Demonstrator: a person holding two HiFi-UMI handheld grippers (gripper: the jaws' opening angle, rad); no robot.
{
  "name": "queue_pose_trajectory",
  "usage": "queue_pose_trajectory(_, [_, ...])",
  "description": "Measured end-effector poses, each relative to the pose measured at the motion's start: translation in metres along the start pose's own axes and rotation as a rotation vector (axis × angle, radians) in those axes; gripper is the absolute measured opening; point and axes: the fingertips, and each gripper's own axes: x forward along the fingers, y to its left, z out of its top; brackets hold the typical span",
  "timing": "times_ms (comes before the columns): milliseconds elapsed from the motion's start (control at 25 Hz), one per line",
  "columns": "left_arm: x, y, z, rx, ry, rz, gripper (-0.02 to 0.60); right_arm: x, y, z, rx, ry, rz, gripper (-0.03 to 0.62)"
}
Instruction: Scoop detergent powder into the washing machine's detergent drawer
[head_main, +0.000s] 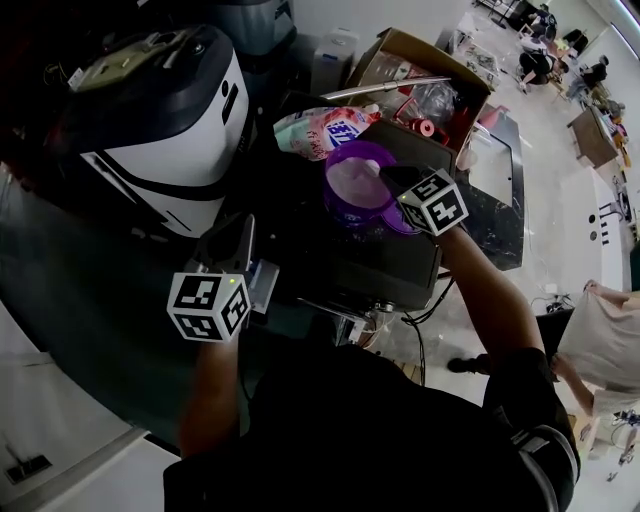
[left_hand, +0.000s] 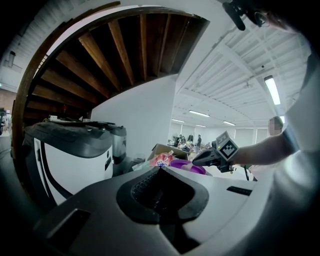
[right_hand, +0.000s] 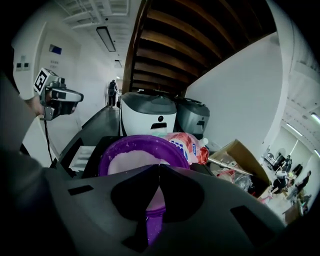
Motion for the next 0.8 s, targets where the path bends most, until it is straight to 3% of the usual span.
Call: queue_pose_trajectory(800, [-0.01, 0.007, -0.008, -0.029, -0.004, 0.009, 0.008, 0.015, 0.022, -0.006, -0.067, 0.122, 0.08, 0.019])
